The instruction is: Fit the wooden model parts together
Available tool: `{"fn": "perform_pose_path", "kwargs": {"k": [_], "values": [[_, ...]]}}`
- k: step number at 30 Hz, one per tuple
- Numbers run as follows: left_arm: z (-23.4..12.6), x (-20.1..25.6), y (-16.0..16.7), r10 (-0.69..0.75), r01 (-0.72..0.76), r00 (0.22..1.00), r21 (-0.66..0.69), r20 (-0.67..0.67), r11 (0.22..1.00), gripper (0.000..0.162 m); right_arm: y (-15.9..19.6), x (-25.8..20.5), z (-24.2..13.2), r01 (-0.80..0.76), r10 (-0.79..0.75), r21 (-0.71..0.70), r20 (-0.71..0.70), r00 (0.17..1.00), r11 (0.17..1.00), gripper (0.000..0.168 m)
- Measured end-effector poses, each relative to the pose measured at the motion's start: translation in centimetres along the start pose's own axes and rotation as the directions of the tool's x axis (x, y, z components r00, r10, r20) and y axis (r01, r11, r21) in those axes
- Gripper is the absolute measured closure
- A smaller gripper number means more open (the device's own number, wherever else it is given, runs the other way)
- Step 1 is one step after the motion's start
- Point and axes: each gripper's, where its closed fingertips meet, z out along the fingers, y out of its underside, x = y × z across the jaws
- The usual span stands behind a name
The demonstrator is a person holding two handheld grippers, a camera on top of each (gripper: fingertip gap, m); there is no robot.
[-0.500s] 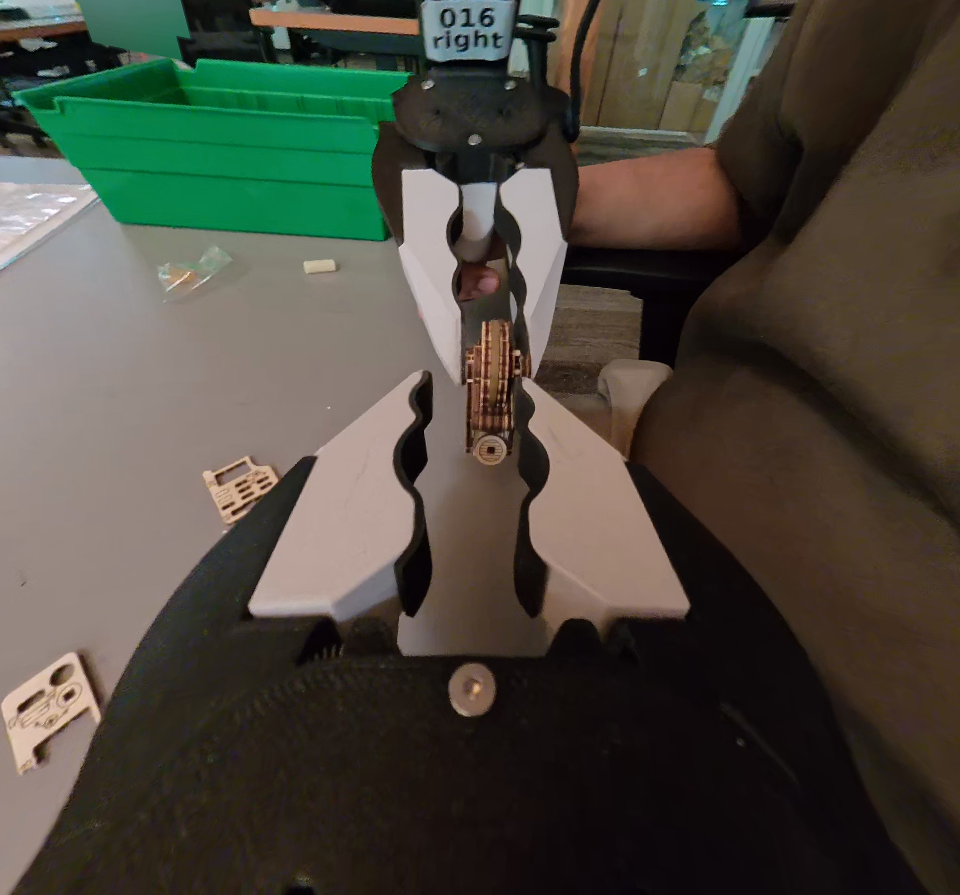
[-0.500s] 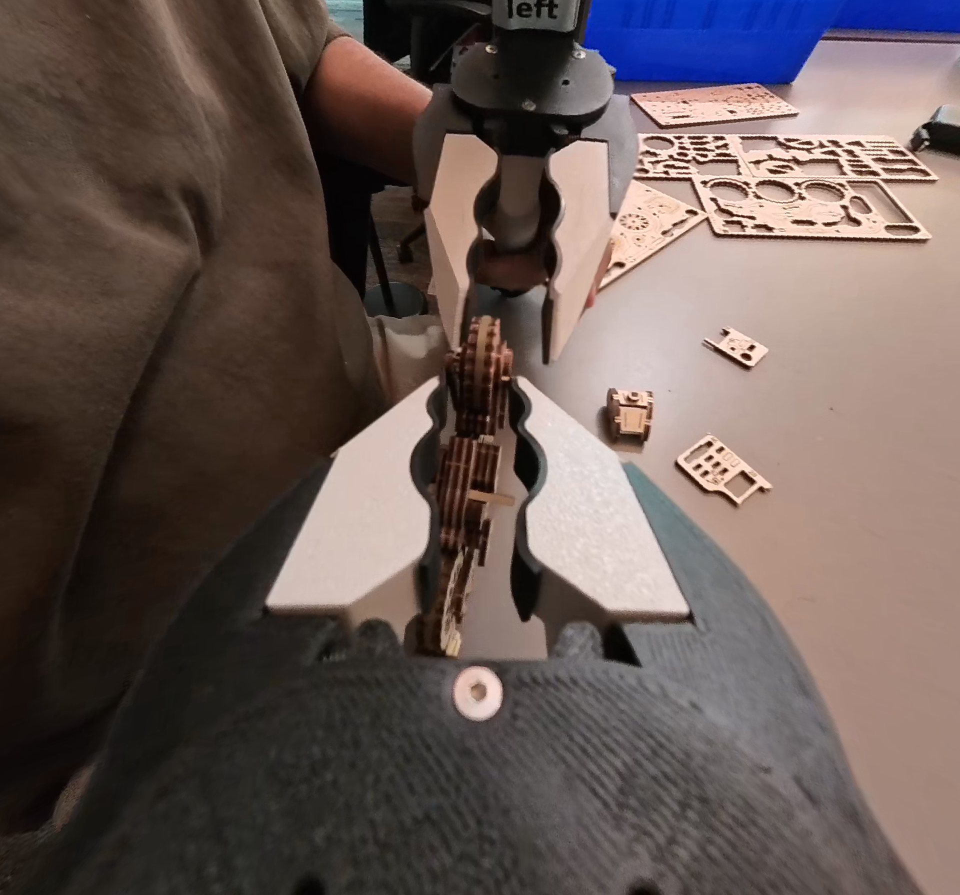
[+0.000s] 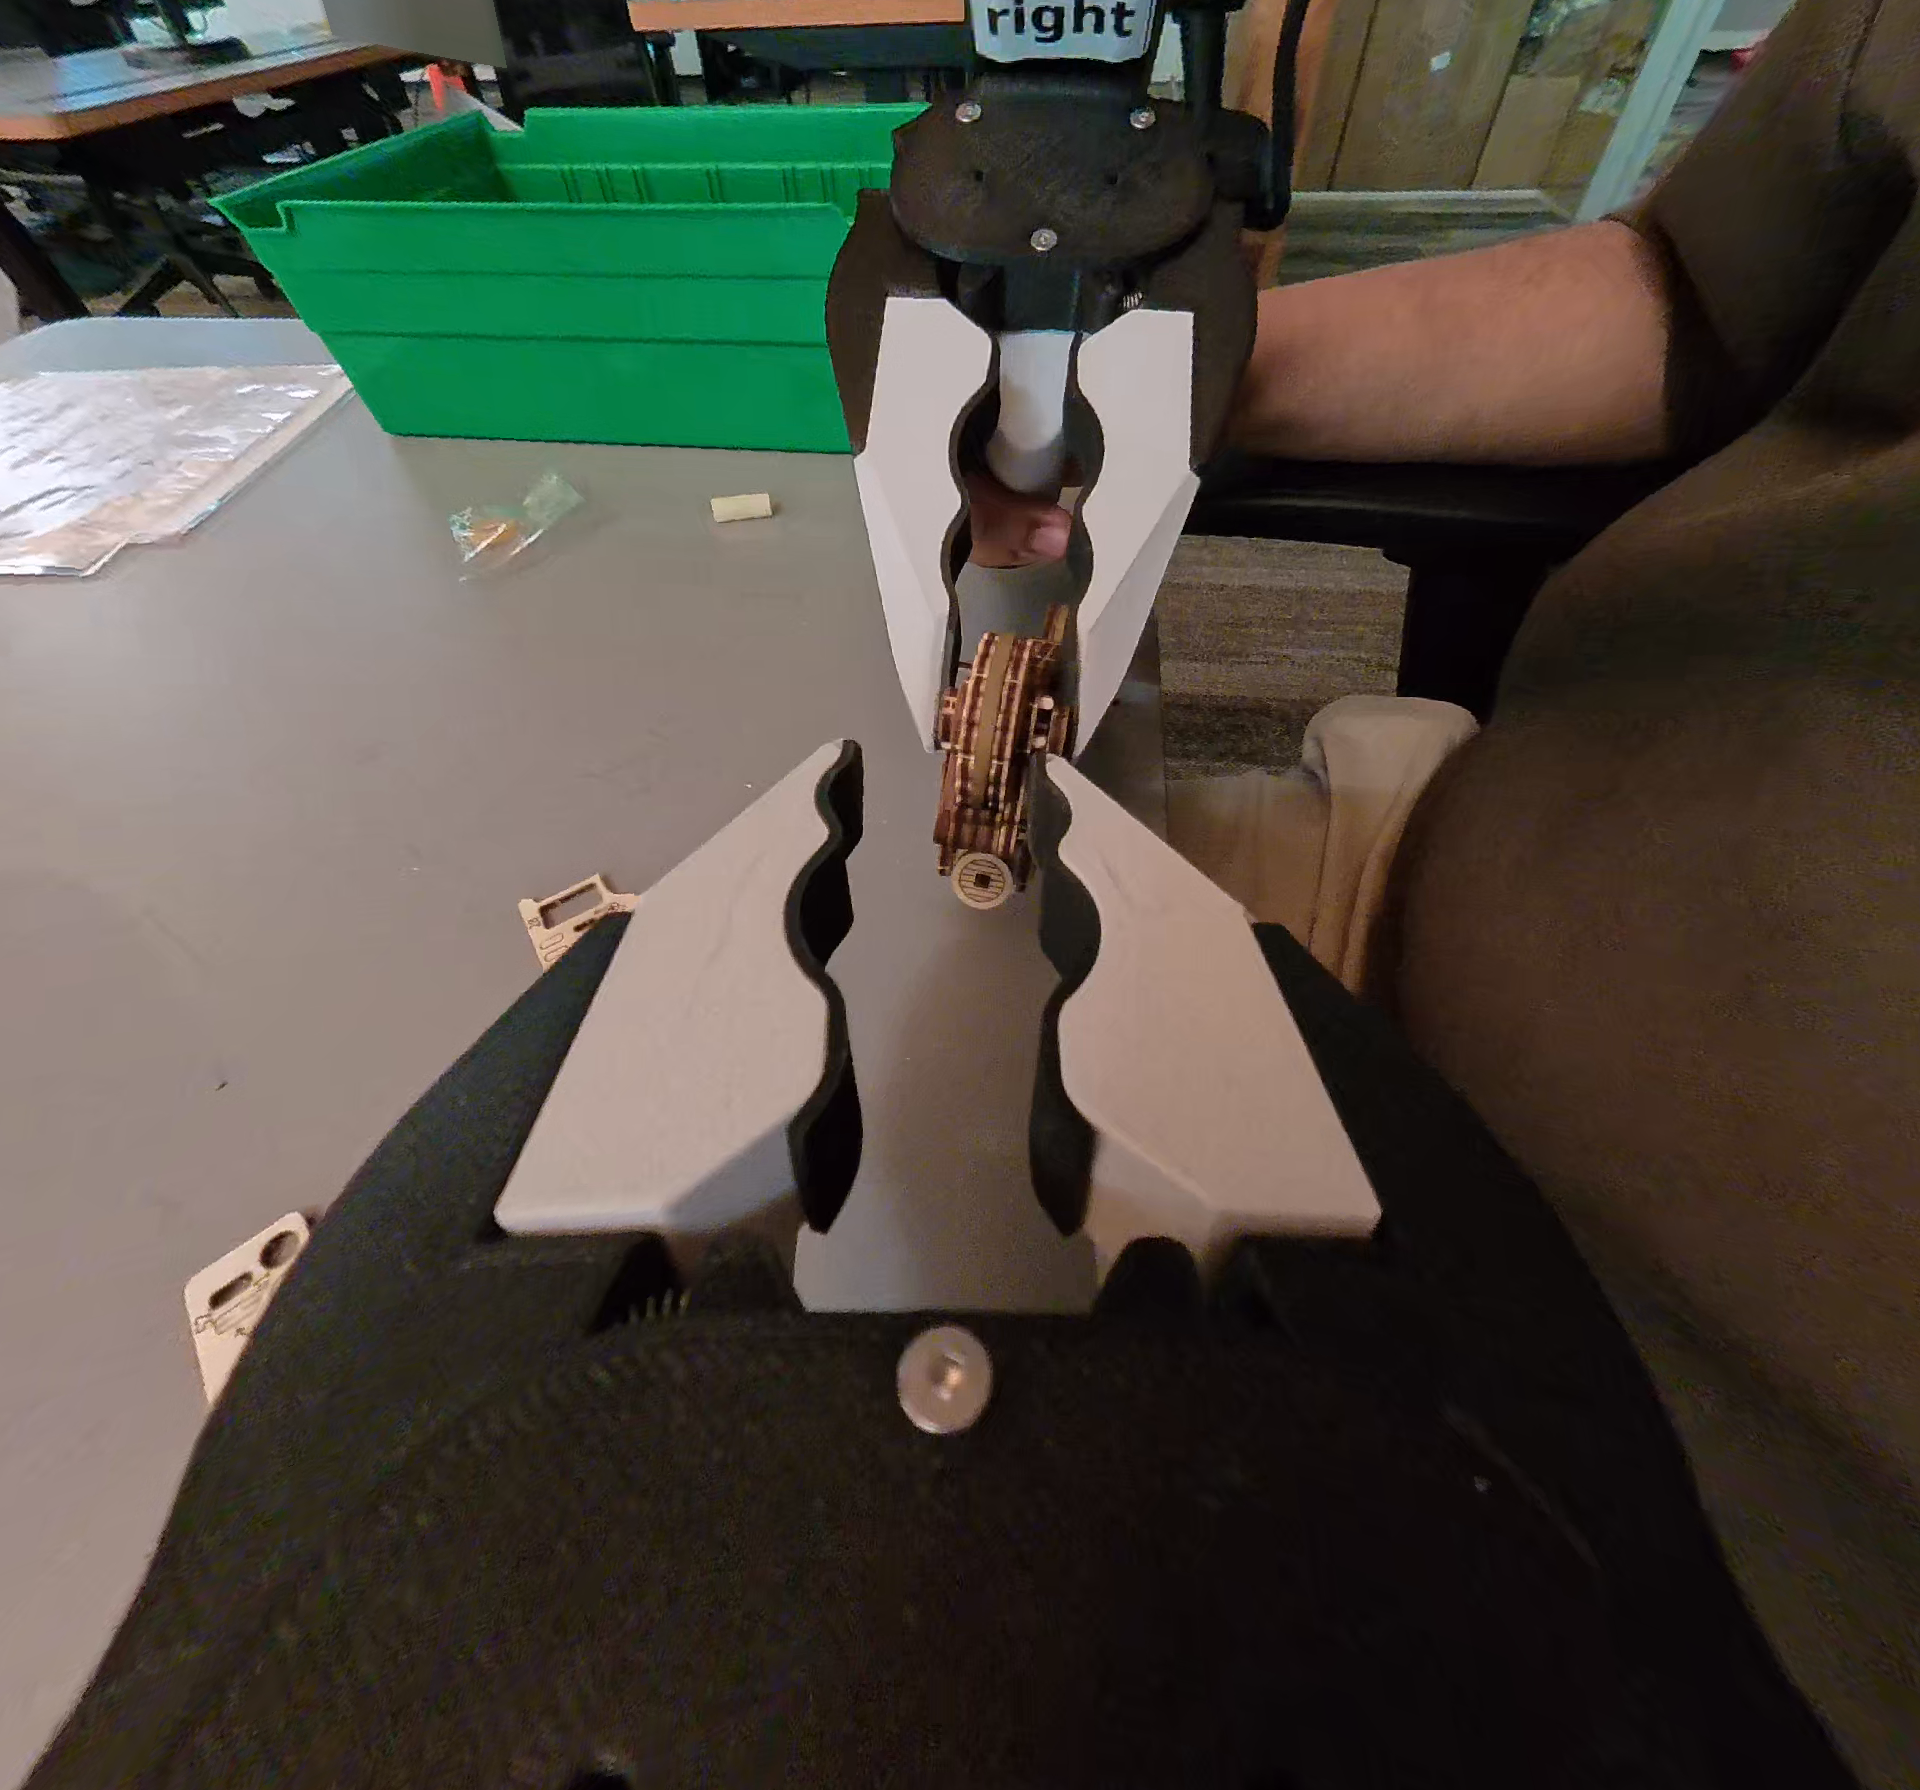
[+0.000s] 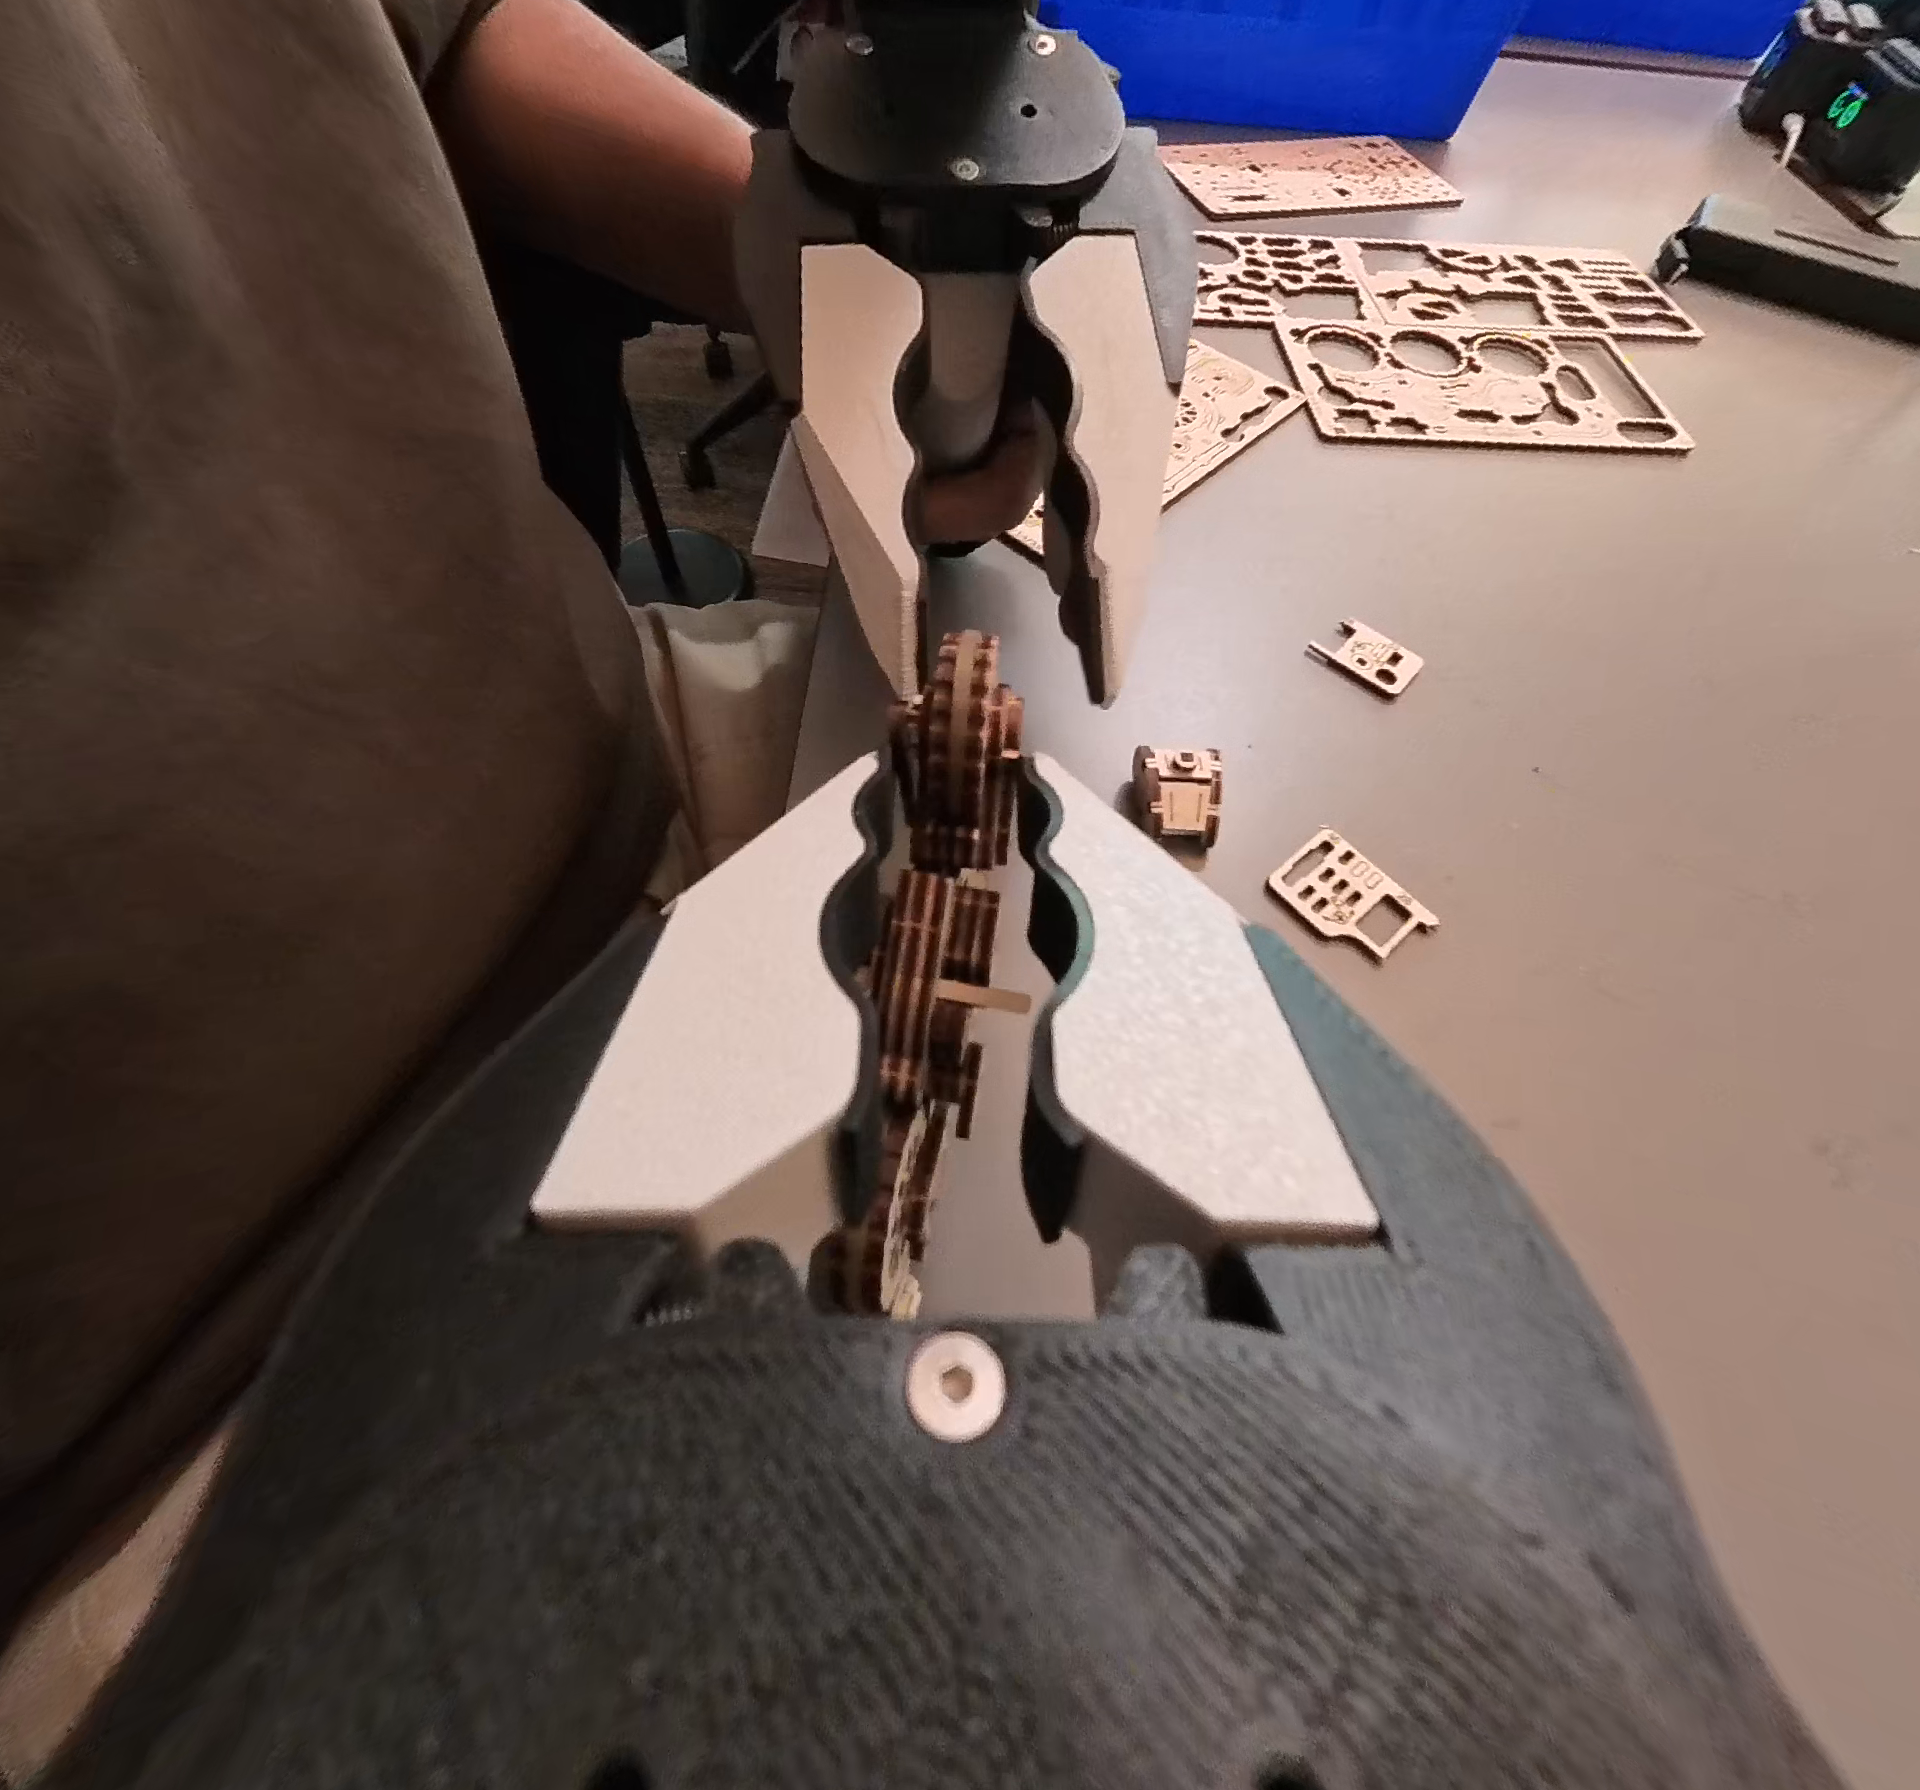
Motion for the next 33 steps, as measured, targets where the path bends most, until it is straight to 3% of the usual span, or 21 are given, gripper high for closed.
{"fn": "perform_pose_path", "kwargs": {"k": [31, 33], "values": [[-0.3, -1.2, 0.0, -0.035, 0.034, 0.997, 0.01, 0.073, 0.999, 0.128, 0.0, 1.0, -0.5, -0.06, 0.061, 0.03, -0.025, 0.998, 0.998, 0.147], [-0.6, -2.0, -0.4, -0.023, 0.018, 0.993, 0.037, 0.119, 0.999, 0.135, 0.1, 1.3, -0.6, -0.06, 0.061, 0.026, -0.046, 0.997, 0.998, 0.147]]}}
